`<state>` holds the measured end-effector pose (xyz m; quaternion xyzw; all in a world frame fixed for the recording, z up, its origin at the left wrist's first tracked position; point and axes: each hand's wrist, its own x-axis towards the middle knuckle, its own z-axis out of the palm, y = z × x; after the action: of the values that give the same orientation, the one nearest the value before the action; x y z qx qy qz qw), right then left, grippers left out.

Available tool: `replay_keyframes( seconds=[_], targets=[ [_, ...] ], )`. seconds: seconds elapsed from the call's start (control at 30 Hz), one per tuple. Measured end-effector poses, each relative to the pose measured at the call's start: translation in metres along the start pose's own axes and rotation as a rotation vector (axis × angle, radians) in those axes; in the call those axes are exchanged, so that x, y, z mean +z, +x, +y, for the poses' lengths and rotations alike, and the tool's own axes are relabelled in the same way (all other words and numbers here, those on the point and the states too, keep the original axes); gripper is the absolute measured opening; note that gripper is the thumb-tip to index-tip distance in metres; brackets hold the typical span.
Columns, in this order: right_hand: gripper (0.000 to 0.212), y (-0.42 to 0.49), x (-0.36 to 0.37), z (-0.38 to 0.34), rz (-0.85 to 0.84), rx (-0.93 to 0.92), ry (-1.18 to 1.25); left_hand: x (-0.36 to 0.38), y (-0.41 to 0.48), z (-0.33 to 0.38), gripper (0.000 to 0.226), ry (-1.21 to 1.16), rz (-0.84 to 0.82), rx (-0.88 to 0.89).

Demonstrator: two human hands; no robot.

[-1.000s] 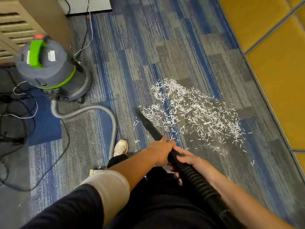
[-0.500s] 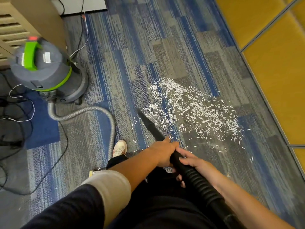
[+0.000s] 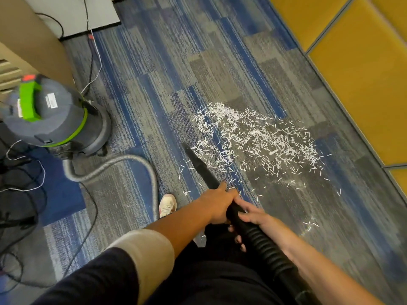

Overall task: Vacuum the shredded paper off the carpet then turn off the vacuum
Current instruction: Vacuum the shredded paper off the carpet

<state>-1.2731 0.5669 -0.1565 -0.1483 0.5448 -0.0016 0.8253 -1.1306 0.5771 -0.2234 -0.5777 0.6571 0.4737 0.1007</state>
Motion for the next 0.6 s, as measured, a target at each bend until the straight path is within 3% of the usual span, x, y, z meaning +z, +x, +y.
replay_keyframes(
  seconds=[0.2, 0.6],
  targets=[
    [0.054, 0.0, 0.021, 0.023, 0.039, -0.025, 0.096, -0.008, -0.016, -0.01, 0.045, 0.095, -0.122, 0.071],
    [0.064, -0.008, 0.055, 0.054, 0.046, -0.04, 0.164, -0.019, -0.052, -0.017, 0.053, 0.295, -0.184, 0.187]
  ],
)
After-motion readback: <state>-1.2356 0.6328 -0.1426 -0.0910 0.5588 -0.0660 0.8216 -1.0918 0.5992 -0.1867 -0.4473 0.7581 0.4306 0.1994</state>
